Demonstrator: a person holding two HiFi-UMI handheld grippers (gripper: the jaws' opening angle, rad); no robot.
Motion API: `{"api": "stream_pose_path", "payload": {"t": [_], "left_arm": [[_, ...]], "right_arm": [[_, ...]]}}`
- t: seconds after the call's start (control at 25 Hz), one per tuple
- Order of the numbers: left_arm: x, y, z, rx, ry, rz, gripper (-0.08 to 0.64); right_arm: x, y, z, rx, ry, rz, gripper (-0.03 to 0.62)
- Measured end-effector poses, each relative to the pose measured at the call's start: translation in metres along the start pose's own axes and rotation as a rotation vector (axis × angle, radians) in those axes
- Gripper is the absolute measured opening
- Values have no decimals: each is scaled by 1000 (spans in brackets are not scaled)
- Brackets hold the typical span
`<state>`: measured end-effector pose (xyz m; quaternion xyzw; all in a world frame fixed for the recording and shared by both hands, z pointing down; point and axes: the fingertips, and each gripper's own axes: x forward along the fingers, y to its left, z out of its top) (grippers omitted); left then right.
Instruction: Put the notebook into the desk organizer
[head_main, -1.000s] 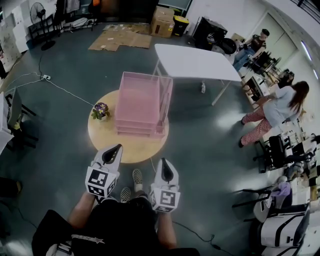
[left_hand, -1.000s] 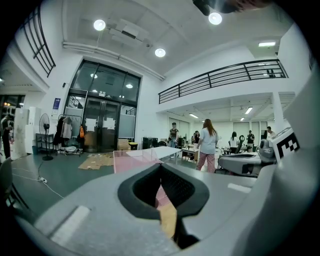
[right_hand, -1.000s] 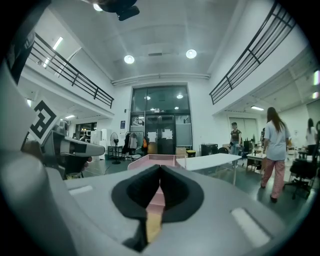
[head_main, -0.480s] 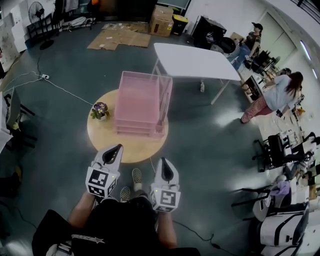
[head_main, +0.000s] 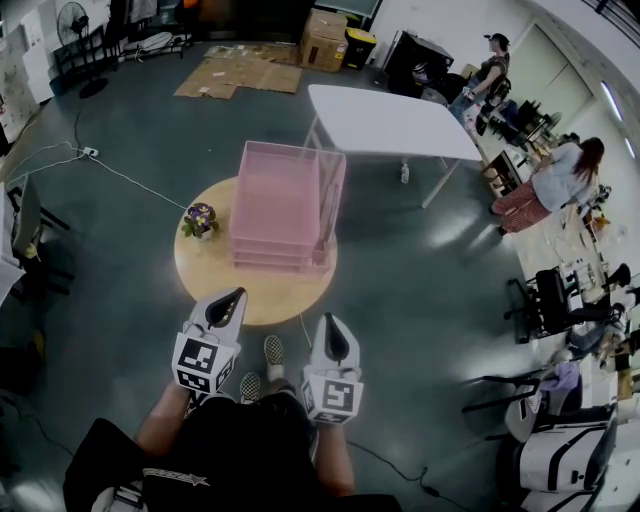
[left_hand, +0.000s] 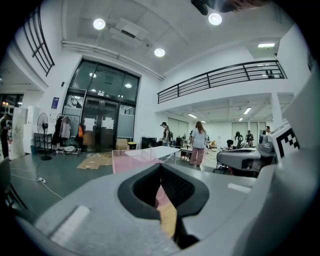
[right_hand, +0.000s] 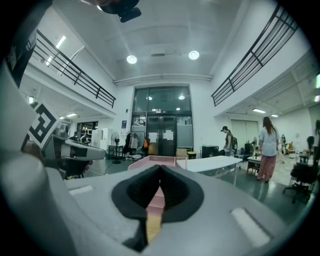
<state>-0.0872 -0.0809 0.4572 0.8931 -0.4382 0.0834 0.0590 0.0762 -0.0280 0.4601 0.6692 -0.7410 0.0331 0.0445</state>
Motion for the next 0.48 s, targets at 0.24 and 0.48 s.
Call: {"api": "stream_pose_path", "payload": {"t": [0.24,0.48], "left_arm": [[0,-1,3,1,-5,-5,11],[0,-3,1,1,-9,-11,11]], "right_arm": [[-1,1,2,8,4,2,6],[-1,0,-2,13,5,7,6]]}}
